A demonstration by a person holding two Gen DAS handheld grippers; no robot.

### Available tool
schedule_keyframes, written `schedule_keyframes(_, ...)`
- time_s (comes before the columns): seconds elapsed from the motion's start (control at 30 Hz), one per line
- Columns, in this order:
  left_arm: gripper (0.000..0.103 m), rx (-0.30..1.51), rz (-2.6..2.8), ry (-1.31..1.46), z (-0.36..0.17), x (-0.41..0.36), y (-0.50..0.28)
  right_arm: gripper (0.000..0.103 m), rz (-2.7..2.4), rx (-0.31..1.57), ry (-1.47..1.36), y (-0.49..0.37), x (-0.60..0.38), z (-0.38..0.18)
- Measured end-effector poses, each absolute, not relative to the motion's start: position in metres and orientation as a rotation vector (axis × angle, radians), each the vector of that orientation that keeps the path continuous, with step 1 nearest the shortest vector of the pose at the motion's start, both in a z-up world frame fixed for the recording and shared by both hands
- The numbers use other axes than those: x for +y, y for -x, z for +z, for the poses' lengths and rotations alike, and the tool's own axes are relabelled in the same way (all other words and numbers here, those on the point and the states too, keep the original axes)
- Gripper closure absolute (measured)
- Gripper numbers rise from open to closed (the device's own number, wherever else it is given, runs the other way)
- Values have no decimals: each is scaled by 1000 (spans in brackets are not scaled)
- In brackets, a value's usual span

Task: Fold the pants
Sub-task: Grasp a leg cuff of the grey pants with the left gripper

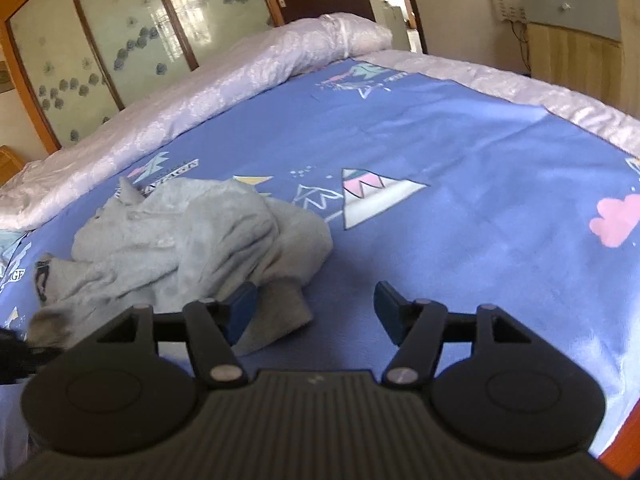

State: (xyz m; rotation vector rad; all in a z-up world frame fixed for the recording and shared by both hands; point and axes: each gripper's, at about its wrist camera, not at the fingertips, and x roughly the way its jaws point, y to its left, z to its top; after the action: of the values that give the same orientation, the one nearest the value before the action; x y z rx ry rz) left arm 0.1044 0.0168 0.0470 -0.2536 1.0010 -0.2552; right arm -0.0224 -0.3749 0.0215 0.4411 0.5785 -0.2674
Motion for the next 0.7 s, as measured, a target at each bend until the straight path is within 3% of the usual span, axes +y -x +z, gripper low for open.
schedule_keyframes(0.2, 86, 849, 165, 193, 102, 190, -56, 36, -227, 571, -443, 9, -360, 30)
schedule_keyframes(0.27, 79, 833, 333, 226, 108, 228, -48, 36, -208, 579, -432, -1, -352, 30)
schedule_keyframes(0.33, 79, 797, 385, 261, 113, 241, -36, 36, -185, 590, -441, -16, -345, 30)
schedule_keyframes(0.43, 73, 770, 259, 266, 114, 215, -22, 36, -129, 598, -430, -45, -330, 35)
schedule_keyframes(0.5, 64, 768, 116, 193, 104, 168, -18, 36, -79, 603, -402, -72, -319, 40)
schedule_keyframes(0.63, 56, 761, -129, -104, 72, 68, -6, 36, -2, 604, -318, -146, -296, 53)
schedule_keyframes(0.7, 45, 752, -164, -245, 50, 35, -2, 36, 55, 616, -287, -185, -281, 59)
